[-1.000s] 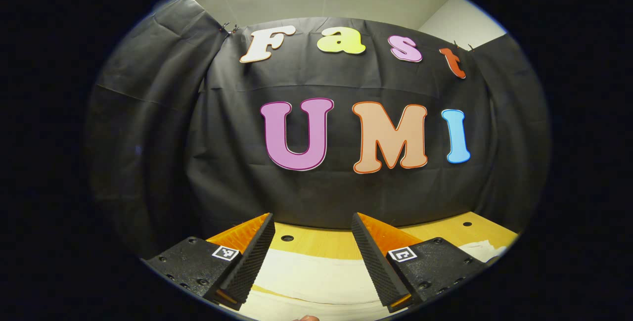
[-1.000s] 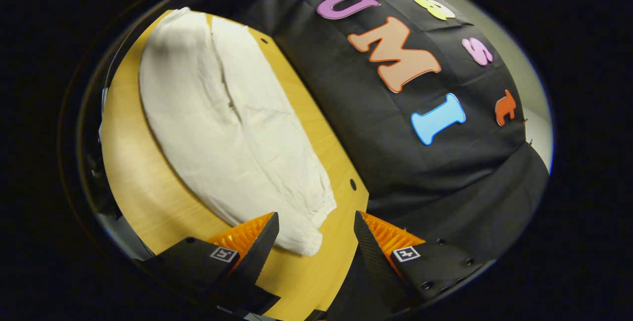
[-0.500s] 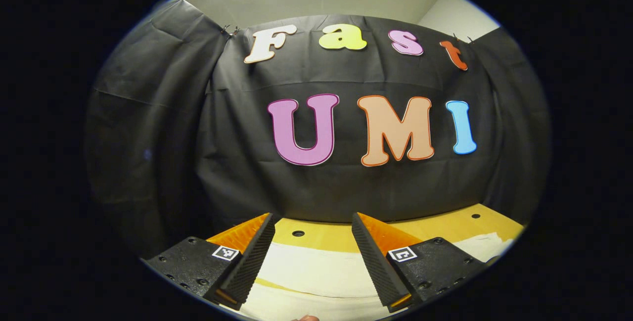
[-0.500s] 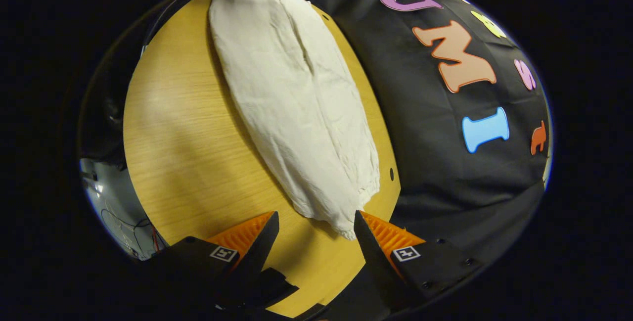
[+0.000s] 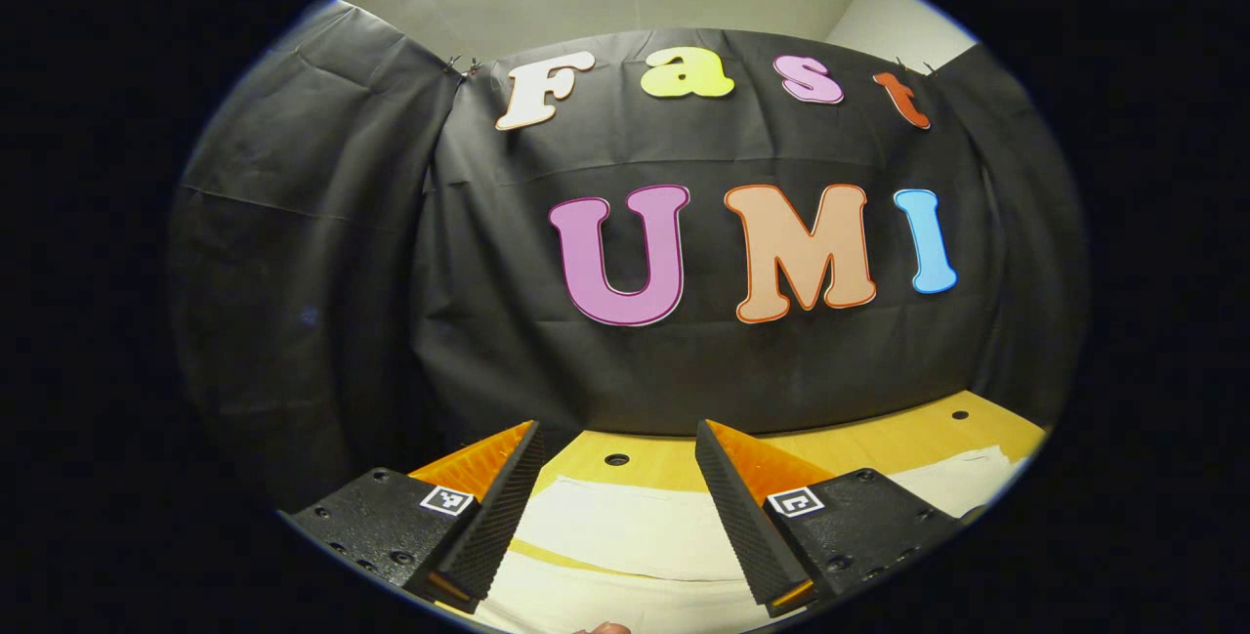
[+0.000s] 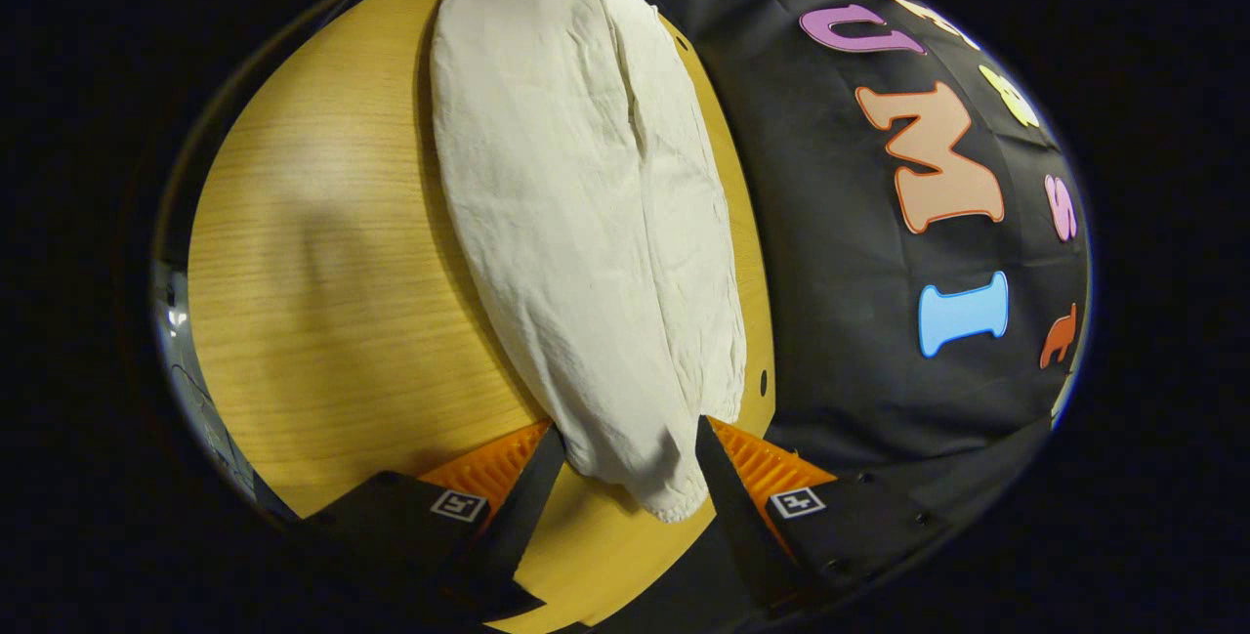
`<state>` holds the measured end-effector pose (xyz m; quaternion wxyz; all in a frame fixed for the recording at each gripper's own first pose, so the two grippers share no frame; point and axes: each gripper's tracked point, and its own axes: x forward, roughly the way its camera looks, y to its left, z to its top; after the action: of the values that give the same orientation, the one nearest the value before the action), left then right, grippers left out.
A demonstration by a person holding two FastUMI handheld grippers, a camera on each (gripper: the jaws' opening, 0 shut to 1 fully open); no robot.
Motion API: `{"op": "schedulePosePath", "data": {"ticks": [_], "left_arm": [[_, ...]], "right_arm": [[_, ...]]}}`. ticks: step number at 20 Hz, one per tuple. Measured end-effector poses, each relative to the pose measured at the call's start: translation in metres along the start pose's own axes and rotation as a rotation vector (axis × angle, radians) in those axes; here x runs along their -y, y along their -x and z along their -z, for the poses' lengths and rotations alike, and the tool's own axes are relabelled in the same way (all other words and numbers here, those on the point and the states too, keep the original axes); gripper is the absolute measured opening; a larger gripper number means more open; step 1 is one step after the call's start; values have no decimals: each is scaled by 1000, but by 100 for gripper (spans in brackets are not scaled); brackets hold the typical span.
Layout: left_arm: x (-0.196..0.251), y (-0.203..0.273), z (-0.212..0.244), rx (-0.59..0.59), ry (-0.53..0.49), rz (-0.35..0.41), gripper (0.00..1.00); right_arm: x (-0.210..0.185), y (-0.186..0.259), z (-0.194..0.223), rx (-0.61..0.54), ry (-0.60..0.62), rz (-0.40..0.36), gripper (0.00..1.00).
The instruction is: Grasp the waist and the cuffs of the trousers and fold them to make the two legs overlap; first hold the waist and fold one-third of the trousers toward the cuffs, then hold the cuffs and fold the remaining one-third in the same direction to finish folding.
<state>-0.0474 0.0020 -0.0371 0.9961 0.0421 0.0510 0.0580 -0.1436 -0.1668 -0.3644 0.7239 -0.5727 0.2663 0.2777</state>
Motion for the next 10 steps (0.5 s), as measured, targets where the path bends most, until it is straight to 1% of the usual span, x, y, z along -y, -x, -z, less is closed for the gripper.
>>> {"op": "schedulePosePath", "data": {"ticks": [2, 3, 4, 5, 6, 7, 8, 9, 10], "left_arm": [[-1, 0, 2, -2, -4, 3, 93], [-1, 0, 3, -5, -8, 7, 93], [-1, -1, 3, -5, -16, 8, 93], [-4, 0, 4, -3, -24, 9, 94], [-5, 0, 4, -5, -31, 10, 92], [-8, 1, 7, -9, -38, 10, 92], [-9, 1, 10, -14, -45, 10, 92], [-12, 2, 12, -20, -54, 10, 92], [-14, 2, 15, -25, -64, 11, 92]], "right_arm": [[2, -10, -2, -6, 13, -10, 86], [0, -12, -3, -9, 21, -28, 80], [-7, -14, -3, -21, 22, -63, 75], [-13, -17, -3, -25, 25, -77, 59], [-18, -15, -4, -32, 30, -90, 43], [-25, -16, -4, -37, 37, -89, 27], [-22, -15, -3, -43, 40, -68, 18], [-20, -16, -4, -54, 26, -61, 4], [-18, -19, -2, -67, -15, -64, 10]]}}
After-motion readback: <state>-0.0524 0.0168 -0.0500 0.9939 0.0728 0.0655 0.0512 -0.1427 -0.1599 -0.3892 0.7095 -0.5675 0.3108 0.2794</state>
